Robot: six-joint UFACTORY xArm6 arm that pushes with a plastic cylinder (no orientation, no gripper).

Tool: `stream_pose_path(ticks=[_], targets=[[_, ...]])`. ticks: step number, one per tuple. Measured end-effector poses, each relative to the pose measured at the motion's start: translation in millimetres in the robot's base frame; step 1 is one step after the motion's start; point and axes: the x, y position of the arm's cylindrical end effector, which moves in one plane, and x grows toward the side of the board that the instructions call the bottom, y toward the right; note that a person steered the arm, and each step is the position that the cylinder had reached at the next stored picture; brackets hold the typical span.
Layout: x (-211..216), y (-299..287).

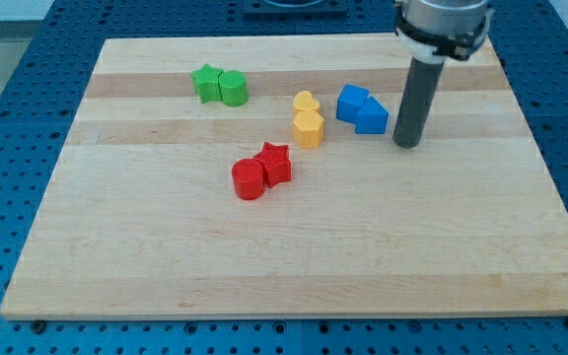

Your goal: Slide yellow hexagon along with yellow heart towards blue cube

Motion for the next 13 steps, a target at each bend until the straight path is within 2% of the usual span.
stream_pose_path(ticks=[1, 2, 4, 5, 7, 9, 12, 13], targets=[[36.0, -7.9], [48.1, -41.2], [31.8, -90.9], [7.0, -94.6], [-6.3, -126.7], [-24.9, -130.0], [-13.6, -136.2], [-3.7, -163.6]])
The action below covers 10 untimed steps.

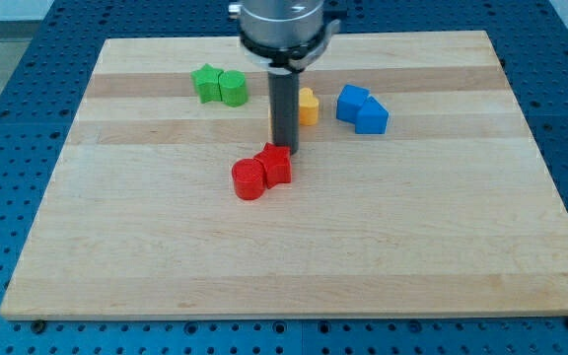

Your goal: Slide yellow hexagon along with yellow heart towards blue cube

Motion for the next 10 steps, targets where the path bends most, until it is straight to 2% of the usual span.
stream_pose_path(ticks=[2, 4, 8, 10], targets=[[-3.2, -28.3], [-31.7, -28.2], [-32.1, -12.3], [-45.4, -11.5]])
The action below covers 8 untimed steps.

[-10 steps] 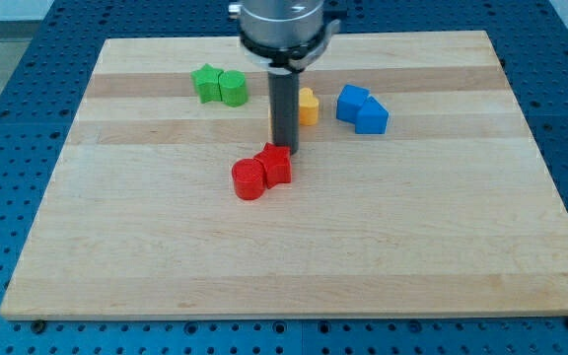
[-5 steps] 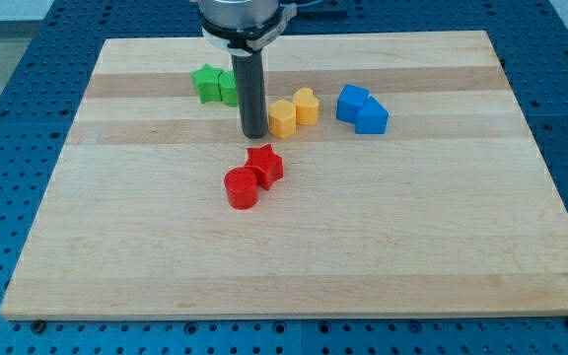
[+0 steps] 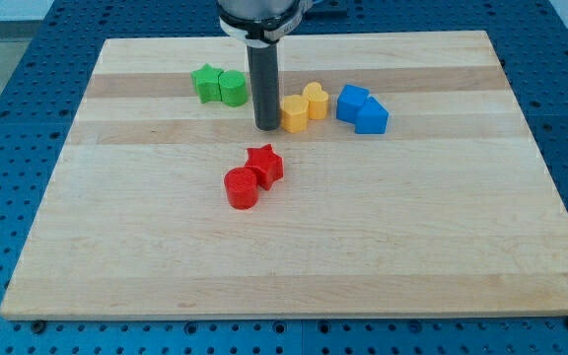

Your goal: Slide yellow hexagon along with yellow heart towards blue cube

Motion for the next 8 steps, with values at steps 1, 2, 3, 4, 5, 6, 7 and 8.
stream_pose_path(ticks=[1, 2, 3, 4, 5, 6, 7, 8], targets=[[0.0, 0.0], [0.0, 3.1], [0.0, 9.5], [0.0, 9.6], [0.0, 9.6], [0.0, 13.4], [0.0, 20.5], [0.0, 23.4]])
